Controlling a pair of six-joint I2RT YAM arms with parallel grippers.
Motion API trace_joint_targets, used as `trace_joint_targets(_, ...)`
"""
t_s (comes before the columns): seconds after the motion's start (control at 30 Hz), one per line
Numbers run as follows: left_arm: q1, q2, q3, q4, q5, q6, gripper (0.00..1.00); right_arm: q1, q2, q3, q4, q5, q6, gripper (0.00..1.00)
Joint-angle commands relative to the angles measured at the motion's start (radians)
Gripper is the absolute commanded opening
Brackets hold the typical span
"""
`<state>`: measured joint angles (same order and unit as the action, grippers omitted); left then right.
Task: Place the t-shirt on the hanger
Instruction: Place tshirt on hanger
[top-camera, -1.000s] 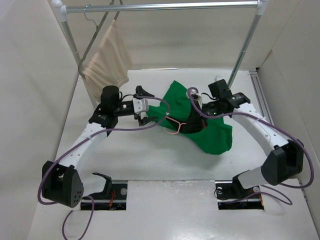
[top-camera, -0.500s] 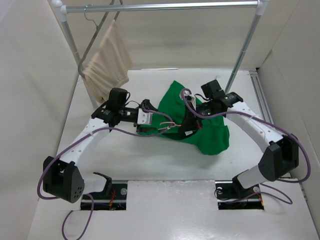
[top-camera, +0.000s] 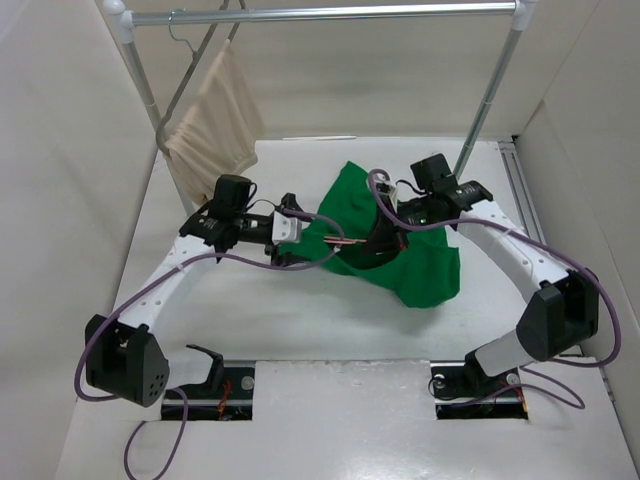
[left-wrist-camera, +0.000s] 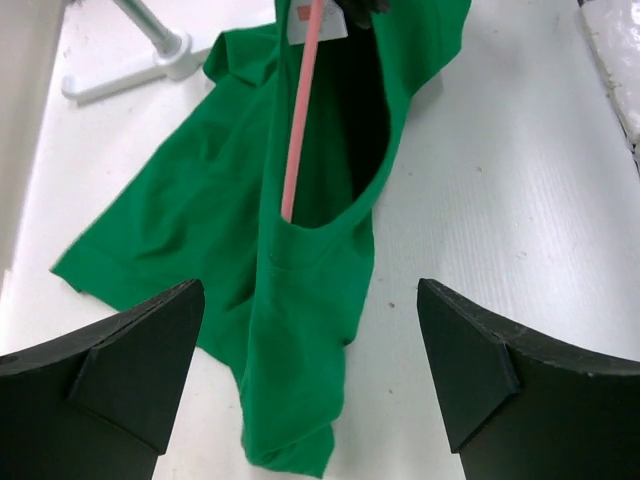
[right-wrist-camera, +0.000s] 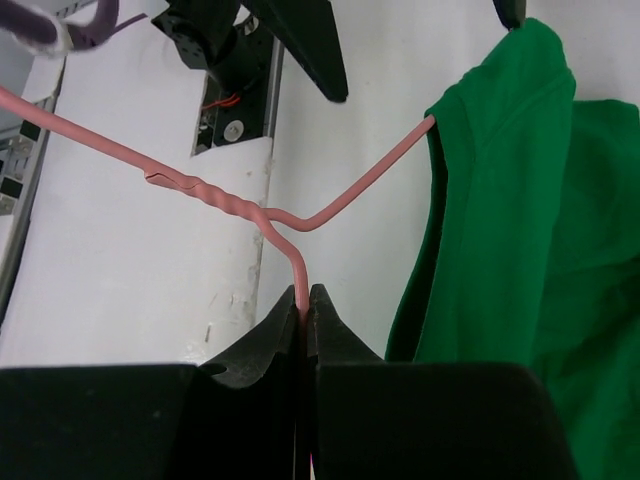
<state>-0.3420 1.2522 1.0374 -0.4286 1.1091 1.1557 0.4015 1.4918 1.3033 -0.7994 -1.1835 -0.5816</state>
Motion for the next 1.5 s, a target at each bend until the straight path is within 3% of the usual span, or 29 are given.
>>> trace_joint_targets(0.0,-0.012,-0.028,-0.036,0.201,-0.037,-0.223,0.85,0.026,-0.041,0.067,0.068,-0.028,0.009,0.0)
trace_joint_targets(0.07,-0.012,-0.028,-0.059,0.316,-0.07,-0.287,0.85,0.039,-0.06,0.067,0.071,-0.028,0.023,0.0)
trace_joint_targets(0.13,-0.032,-0.014,-0.059,0.332,-0.103,-0.303,0.85,0.053,-0.073,0.044,0.11,-0.028,0.06,0.0)
trace_joint_targets(0.3,-0.069,0.013,-0.105,0.32,-0.124,-0.292,0.75,0.105,-0.094,0.022,0.255,-0.056,0.146,0.0)
trace_joint_targets(0.37,-0.08,0.013,-0.114,0.303,-0.109,-0.268,0.65,0.115,-0.094,0.022,0.264,-0.056,0.146,0.0)
trace_joint_targets(0.4,-0.092,0.013,-0.125,0.283,-0.086,-0.258,0.54,0.115,-0.094,0.022,0.264,-0.056,0.146,0.0)
trace_joint_targets(0.43,-0.092,0.013,-0.125,0.283,-0.086,-0.258,0.54,0.115,-0.085,0.022,0.264,-0.056,0.146,0.0)
trace_joint_targets(0.47,-0.101,0.013,-0.125,0.269,-0.06,-0.258,0.31,0.115,-0.085,0.022,0.264,-0.056,0.146,0.0)
trace_joint_targets(0.5,-0.101,0.013,-0.125,0.269,-0.048,-0.267,0.16,0.115,-0.076,0.022,0.273,-0.056,0.146,0.0)
trace_joint_targets(0.53,-0.101,0.001,-0.125,0.28,-0.048,-0.295,0.04,0.105,-0.065,0.022,0.285,-0.044,0.146,0.0)
trace_joint_targets(0.57,-0.101,-0.011,-0.125,0.313,-0.048,-0.371,0.0,0.093,-0.065,0.031,0.285,-0.028,0.16,0.0)
trace_joint_targets(0.67,-0.101,-0.02,-0.106,0.344,-0.08,-0.468,0.0,0.054,-0.035,0.057,0.253,0.103,0.169,0.31)
trace_joint_targets(0.7,-0.101,-0.02,-0.106,0.358,-0.115,-0.535,0.0,0.042,-0.024,0.057,0.24,0.122,0.169,0.72)
trace_joint_targets(0.73,-0.101,-0.02,-0.106,0.367,-0.132,-0.568,0.0,0.028,-0.024,0.069,0.227,0.168,0.169,1.0)
trace_joint_targets(0.87,-0.059,-0.02,-0.106,0.383,-0.184,-0.698,0.0,-0.079,-0.157,0.031,0.279,0.365,0.259,1.0)
trace_joint_targets(1.0,-0.058,-0.033,-0.125,0.383,-0.218,-0.761,0.0,-0.29,-0.42,-0.111,0.387,0.565,0.388,1.0)
trace_joint_targets(1.07,-0.058,-0.033,-0.134,0.41,-0.23,-0.794,0.0,-0.334,-0.485,-0.209,0.401,0.616,0.397,1.0)
trace_joint_targets(1.27,-0.058,-0.033,-0.143,0.419,-0.23,-0.798,0.0,-0.392,-0.516,-0.47,0.489,0.484,0.397,0.99)
trace_joint_targets(1.47,-0.058,-0.051,-0.143,0.41,-0.23,-0.789,0.0,-0.441,-0.443,-0.533,0.61,0.545,0.436,0.83)
